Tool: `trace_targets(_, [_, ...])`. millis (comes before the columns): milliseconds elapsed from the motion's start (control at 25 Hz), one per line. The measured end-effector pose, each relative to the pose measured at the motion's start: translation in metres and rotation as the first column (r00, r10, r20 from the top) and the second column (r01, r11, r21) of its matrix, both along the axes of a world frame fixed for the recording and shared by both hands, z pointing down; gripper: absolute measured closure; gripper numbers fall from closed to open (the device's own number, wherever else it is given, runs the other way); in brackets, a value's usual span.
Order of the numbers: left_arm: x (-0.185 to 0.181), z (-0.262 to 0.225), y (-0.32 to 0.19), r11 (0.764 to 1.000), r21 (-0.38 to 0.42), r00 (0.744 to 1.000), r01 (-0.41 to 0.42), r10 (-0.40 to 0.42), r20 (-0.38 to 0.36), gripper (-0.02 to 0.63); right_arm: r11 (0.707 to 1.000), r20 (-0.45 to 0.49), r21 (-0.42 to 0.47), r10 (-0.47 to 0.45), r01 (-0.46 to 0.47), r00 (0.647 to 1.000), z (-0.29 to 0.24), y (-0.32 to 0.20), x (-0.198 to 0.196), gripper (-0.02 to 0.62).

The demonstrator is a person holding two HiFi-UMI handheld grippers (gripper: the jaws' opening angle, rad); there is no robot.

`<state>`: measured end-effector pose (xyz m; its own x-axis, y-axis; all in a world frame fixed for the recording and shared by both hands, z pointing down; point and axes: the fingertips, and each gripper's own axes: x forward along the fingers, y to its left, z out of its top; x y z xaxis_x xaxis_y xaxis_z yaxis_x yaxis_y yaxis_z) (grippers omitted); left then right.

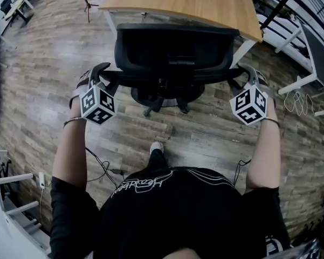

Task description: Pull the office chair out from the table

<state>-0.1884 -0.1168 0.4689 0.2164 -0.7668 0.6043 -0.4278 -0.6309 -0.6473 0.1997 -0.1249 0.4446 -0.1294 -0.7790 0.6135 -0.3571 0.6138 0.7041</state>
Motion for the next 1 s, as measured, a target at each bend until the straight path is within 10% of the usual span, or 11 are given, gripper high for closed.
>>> trace_targets(1000, [0.054, 0.001, 0.111, 0.998, 0.006, 0.998, 0.056, -0.056, 0.036, 0.38, 0.997, 0.061, 0.056, -0.053, 0.049, 0.997, -0.006, 0.132, 0.055, 0.345])
